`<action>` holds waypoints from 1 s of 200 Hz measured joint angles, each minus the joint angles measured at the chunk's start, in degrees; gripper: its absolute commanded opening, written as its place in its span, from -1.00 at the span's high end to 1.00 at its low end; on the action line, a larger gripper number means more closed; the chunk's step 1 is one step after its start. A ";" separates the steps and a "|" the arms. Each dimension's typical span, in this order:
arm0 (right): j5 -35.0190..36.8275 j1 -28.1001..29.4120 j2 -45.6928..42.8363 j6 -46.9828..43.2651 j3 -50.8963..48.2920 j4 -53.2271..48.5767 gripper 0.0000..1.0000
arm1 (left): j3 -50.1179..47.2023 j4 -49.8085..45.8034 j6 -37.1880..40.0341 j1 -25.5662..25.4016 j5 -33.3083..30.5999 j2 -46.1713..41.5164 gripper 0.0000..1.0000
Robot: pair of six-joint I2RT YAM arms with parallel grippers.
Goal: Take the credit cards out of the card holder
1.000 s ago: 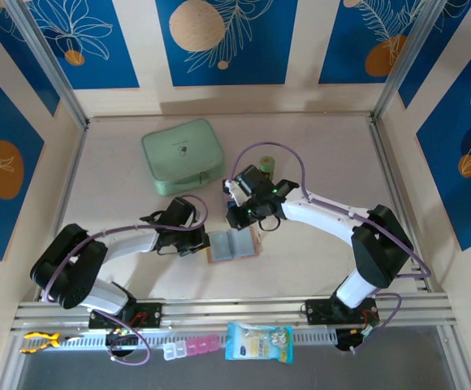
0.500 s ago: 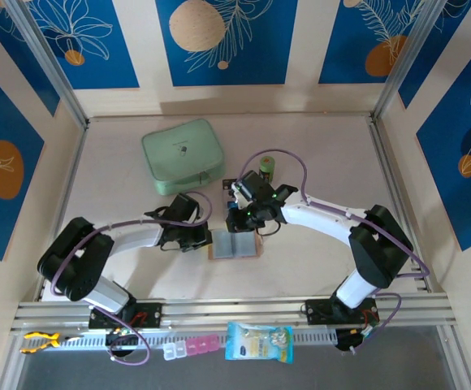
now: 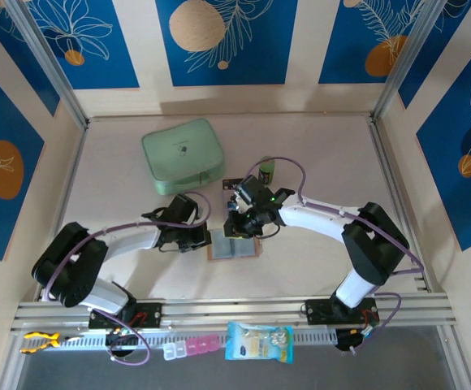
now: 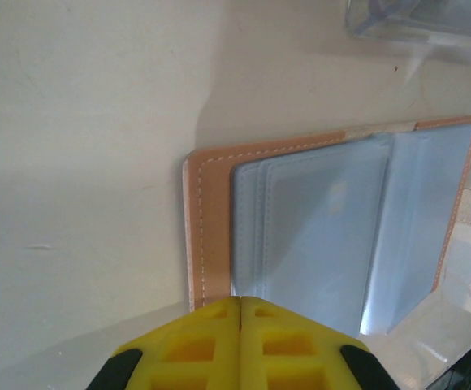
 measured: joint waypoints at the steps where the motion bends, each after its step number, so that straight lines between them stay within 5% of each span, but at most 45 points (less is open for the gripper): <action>1: -0.04 0.00 0.00 0.04 0.00 0.02 0.60 | -0.02 0.00 0.00 0.00 0.02 0.00 1.00; 91: -3.10 0.00 5.42 2.51 0.02 2.49 0.40 | -0.39 -0.26 0.02 -0.33 0.07 1.11 1.00; 200: -4.83 0.11 10.10 2.60 0.48 3.98 0.44 | -0.42 -0.26 0.04 -0.33 0.07 1.11 1.00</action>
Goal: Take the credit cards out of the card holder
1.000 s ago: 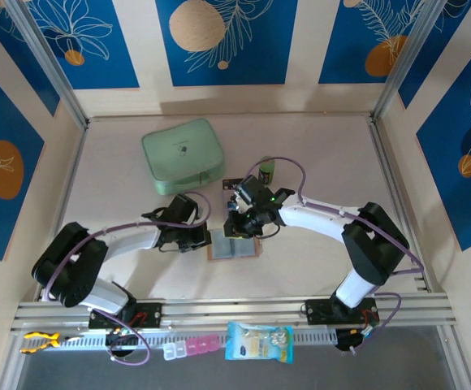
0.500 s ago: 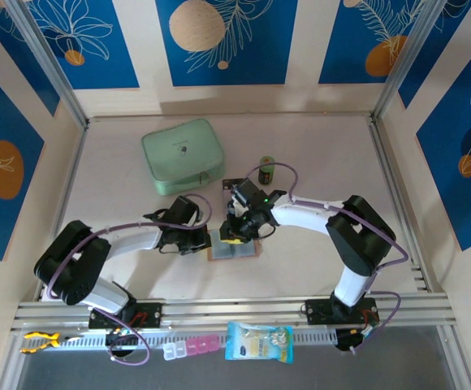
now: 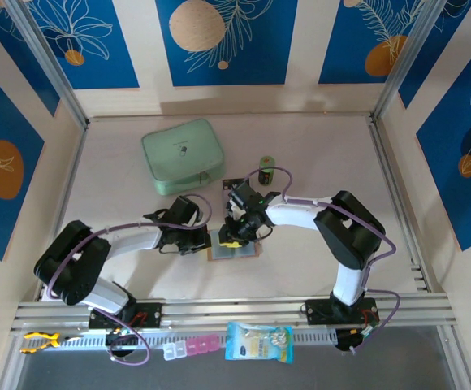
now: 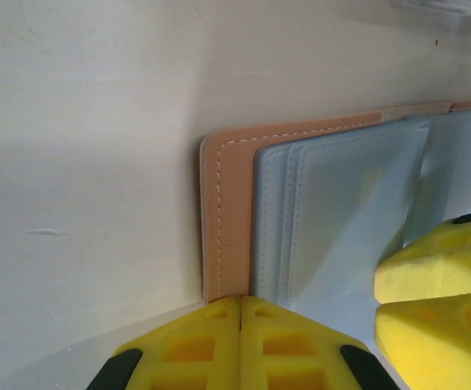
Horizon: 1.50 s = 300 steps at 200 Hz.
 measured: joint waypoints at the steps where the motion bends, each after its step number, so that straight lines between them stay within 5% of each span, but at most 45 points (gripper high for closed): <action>1: 0.02 0.00 0.00 0.00 0.02 -0.02 0.44 | 0.00 0.00 0.00 0.00 0.00 0.00 1.00; 119: 4.09 -0.61 -0.83 -1.60 1.16 -5.84 0.45 | 0.00 -0.02 0.17 0.00 -0.02 0.11 1.00; 300: 0.09 -0.11 -1.99 -1.73 1.88 -1.86 0.63 | 1.07 -2.78 1.51 0.00 -0.24 0.31 1.00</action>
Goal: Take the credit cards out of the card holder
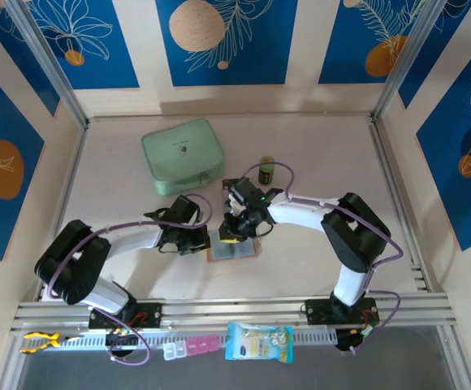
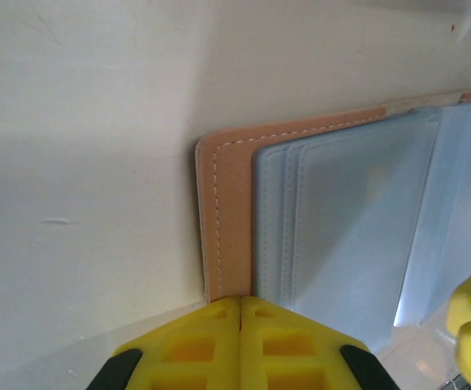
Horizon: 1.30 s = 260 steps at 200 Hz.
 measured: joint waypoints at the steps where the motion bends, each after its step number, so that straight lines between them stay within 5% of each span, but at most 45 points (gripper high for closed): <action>1: 0.00 0.00 0.07 0.00 0.02 0.00 0.63 | 0.00 0.00 0.00 0.00 0.00 0.00 1.00; 260: 0.79 -3.41 1.81 -1.42 -3.54 -0.20 0.64 | 0.00 -1.60 0.02 0.00 -1.16 -1.09 0.98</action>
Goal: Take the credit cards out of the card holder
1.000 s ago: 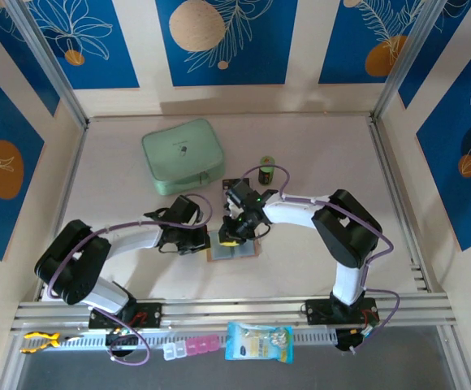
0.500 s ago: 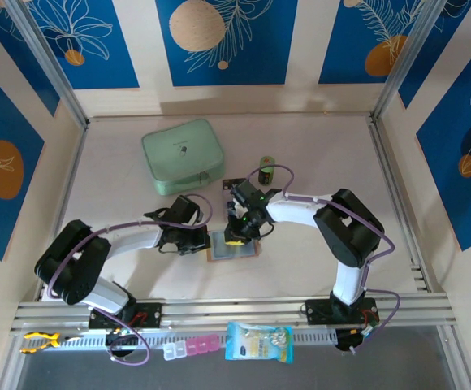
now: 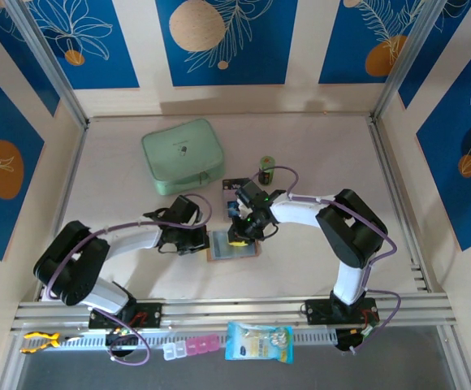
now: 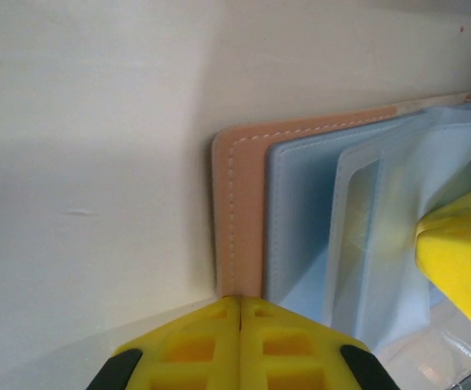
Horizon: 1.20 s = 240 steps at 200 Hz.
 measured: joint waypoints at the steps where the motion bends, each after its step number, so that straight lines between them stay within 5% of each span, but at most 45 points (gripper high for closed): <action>1: -0.07 0.00 0.00 0.00 -0.02 0.04 0.64 | 0.00 -0.02 0.00 0.00 -0.04 -0.04 0.99; 102: -2.08 -1.36 -1.38 0.09 -3.26 3.58 0.64 | 3.43 -1.14 -3.10 -0.46 0.98 -5.73 0.68; 240: -8.11 -4.22 -2.58 2.73 -9.09 12.33 0.65 | 3.96 6.86 -5.99 -2.97 3.19 2.23 0.51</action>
